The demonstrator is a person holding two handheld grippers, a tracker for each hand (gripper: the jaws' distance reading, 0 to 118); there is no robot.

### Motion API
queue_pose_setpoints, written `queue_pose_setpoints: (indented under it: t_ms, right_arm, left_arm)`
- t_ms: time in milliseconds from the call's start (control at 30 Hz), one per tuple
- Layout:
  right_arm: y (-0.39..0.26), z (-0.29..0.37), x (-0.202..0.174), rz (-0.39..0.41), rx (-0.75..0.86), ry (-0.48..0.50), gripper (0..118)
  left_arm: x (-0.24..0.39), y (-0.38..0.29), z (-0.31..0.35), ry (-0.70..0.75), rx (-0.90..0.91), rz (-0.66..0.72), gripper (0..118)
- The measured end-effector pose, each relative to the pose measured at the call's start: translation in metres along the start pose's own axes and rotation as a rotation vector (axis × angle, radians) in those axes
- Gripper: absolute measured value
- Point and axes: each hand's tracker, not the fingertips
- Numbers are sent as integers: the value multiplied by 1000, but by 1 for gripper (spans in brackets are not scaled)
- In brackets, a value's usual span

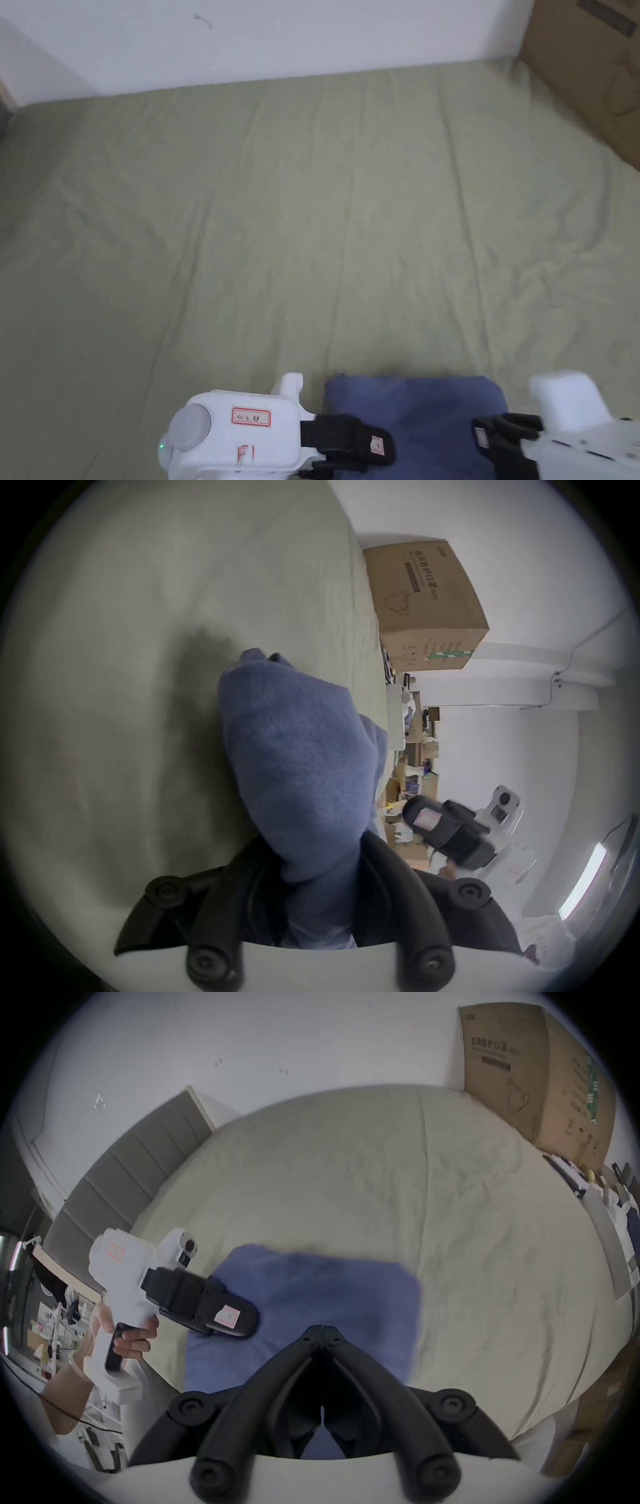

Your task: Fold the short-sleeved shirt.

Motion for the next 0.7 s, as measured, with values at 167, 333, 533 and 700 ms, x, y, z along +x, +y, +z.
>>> queue_pose_setpoints:
  t_ms: [167,333,533,700]
  right_arm:
    - [19,38,-42,146,176,-13,0]
    - [32,37,-70,127,218,64,0]
    - [35,25,-91,181,172,85,0]
    - [32,17,-92,175,125,80,0]
  left_arm:
    - [-11,6,123,254,67,-74,19]
    - [-44,26,256,590,166,-8,19]
    - [-62,53,346,1108,168,13,19]
    - [-79,62,365,1353,146,24,33]
